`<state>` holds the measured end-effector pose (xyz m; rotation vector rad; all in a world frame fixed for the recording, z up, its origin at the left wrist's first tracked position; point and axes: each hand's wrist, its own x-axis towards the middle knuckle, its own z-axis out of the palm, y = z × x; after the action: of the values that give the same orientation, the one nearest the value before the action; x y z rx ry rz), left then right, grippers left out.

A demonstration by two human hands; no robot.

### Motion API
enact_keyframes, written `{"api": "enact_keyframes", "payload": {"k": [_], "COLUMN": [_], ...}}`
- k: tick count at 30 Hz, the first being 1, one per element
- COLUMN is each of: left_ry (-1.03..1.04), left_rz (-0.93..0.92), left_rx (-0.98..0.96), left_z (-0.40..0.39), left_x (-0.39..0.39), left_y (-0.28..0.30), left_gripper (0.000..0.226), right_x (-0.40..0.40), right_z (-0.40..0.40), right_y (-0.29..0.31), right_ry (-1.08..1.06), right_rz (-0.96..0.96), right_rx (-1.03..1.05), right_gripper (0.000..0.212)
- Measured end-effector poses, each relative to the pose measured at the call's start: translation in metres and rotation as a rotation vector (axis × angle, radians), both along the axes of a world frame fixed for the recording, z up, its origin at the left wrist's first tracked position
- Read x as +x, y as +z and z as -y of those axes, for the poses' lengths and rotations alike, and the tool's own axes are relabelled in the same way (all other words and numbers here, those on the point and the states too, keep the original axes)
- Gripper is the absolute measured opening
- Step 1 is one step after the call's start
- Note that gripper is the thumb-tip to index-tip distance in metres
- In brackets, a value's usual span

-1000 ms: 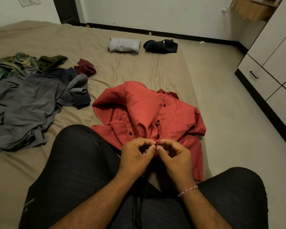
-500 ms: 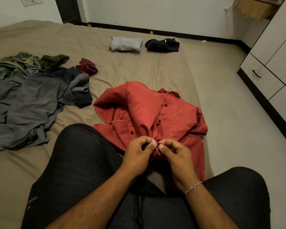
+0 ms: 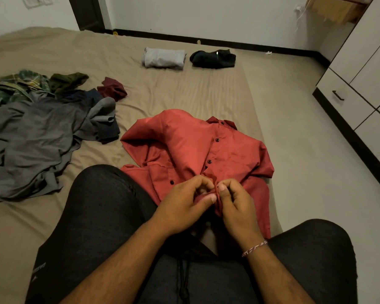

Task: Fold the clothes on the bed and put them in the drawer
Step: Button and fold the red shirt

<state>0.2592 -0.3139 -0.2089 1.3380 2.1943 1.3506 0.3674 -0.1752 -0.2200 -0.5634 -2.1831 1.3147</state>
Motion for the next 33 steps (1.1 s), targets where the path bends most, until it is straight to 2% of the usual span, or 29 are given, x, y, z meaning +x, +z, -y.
{"api": "enact_keyframes", "payload": {"k": [2, 3, 6, 7, 9, 11, 12, 15, 18, 20, 22, 24, 26, 27, 29, 31, 33], "left_ry": [0.000, 0.032, 0.174, 0.220, 0.270, 0.196, 0.120, -0.096, -0.119, -0.144, -0.229, -0.232, 0.000, 0.208, 0.555, 0.654, 0.593], "left_rz": [-0.286, -0.346, -0.392, -0.427, -0.483, -0.401, -0.316, -0.130, -0.040, -0.061, -0.142, -0.321, -0.585, -0.710, -0.832, -0.883, -0.863], "left_rx": [-0.111, -0.104, -0.027, -0.031, -0.038, -0.030, -0.028, -0.107, -0.122, -0.200, -0.357, -0.441, -0.378, -0.268, 0.069, 0.317, 0.332], "left_z": [0.009, 0.012, 0.025, 0.028, 0.035, 0.043, 0.048, 0.061, 0.067, 0.065, 0.055, 0.031, 0.001, -0.012, -0.026, -0.031, -0.031], "left_x": [-0.008, -0.012, -0.027, -0.033, -0.044, -0.049, -0.053, -0.063, -0.073, -0.080, -0.094, -0.115, -0.134, -0.142, -0.137, -0.121, -0.106], "left_y": [0.000, 0.002, 0.012, 0.017, 0.024, 0.033, 0.036, 0.039, 0.040, 0.043, 0.052, 0.068, 0.091, 0.112, 0.147, 0.164, 0.149], "left_gripper": [0.036, 0.035, 0.020, 0.019, 0.023, 0.016, 0.015, 0.022, 0.016, 0.014, 0.011, 0.006, 0.020, 0.026, 0.027, 0.025, 0.021], "right_x": [0.001, 0.003, 0.009, 0.012, 0.020, 0.029, 0.032, 0.038, 0.044, 0.043, 0.031, 0.007, -0.024, -0.040, -0.056, -0.058, -0.051], "right_z": [-0.002, -0.003, -0.009, -0.013, -0.022, -0.031, -0.034, -0.045, -0.056, -0.063, -0.074, -0.089, -0.104, -0.110, -0.109, -0.098, -0.085], "right_y": [0.002, 0.006, 0.020, 0.025, 0.029, 0.031, 0.031, 0.032, 0.039, 0.049, 0.065, 0.088, 0.112, 0.131, 0.162, 0.177, 0.167], "right_ry": [-0.010, 0.013, 0.162, 0.224, 0.342, 0.386, 0.380, 0.298, 0.329, 0.381, 0.392, 0.340, 0.117, -0.065, -0.383, -0.497, -0.450], "right_rz": [0.005, 0.008, 0.042, 0.089, 0.220, 0.295, 0.294, 0.279, 0.333, 0.418, 0.523, 0.556, 0.411, 0.249, -0.113, -0.293, -0.236], "right_rx": [0.031, 0.039, -0.014, 0.018, 0.212, 0.385, 0.407, 0.296, 0.162, 0.162, 0.195, 0.298, 0.462, 0.535, 0.548, 0.622, 0.666], "right_gripper": [0.017, 0.018, 0.014, 0.016, 0.032, 0.038, 0.035, 0.012, 0.019, 0.019, 0.013, 0.010, 0.014, 0.017, 0.023, 0.022, 0.019]}}
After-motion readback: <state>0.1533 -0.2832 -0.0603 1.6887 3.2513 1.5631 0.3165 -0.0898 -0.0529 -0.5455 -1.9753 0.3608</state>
